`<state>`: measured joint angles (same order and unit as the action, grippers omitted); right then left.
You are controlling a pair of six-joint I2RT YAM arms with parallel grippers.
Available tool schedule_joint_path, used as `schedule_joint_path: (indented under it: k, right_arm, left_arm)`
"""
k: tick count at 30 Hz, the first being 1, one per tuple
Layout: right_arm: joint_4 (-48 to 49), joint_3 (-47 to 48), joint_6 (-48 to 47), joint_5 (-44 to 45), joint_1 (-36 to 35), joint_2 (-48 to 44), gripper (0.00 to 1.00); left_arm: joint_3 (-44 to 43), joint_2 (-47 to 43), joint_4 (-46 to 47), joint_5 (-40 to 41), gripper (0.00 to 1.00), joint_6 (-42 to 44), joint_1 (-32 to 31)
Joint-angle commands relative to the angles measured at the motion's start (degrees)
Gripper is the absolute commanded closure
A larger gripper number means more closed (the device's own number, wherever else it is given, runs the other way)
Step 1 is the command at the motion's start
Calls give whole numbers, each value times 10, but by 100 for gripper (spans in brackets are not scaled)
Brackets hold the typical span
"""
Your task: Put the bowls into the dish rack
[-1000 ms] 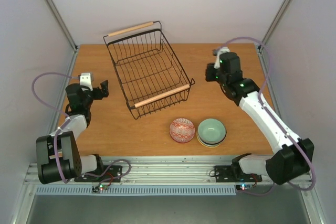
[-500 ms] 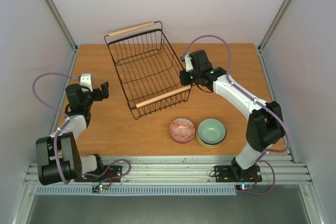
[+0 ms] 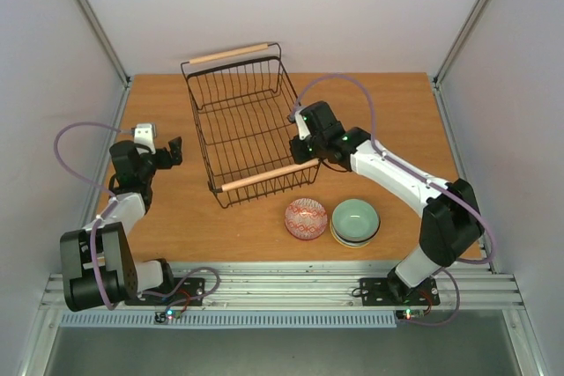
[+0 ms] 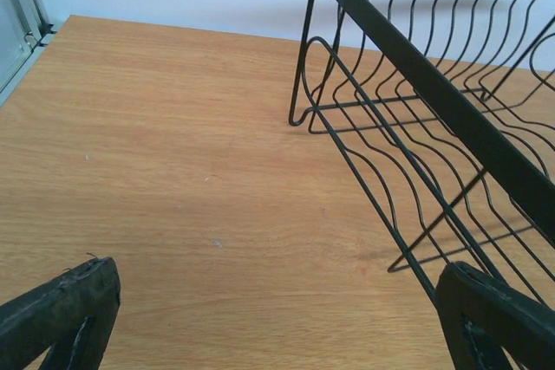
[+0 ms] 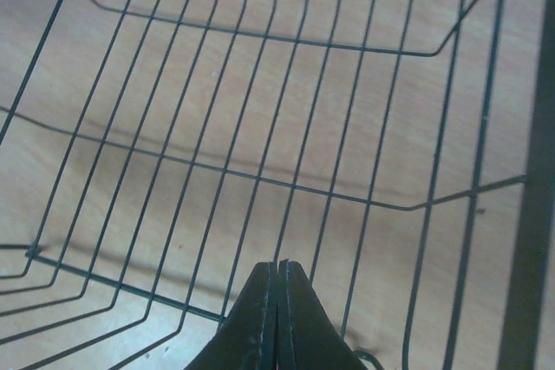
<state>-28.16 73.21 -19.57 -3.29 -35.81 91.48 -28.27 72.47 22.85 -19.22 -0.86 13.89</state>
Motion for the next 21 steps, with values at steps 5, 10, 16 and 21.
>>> schedule_joint_path:
  k: [5,10,16,21]
  right_arm:
    - [-17,13,-25,96,-14,-47,76]
    - [22,29,-57,217,-13,-97,52]
    - [-90,32,12,312,-11,-160,41]
    - [-209,-53,122,276,-11,-209,53]
  left_arm:
    - [-21,6,10,-4,1,-2,4]
    - [-34,-6,-19,-26,1,20,4]
    - [-36,-19,-53,-51,1,61,4]
    - [-45,-11,-66,-58,1,70,4]
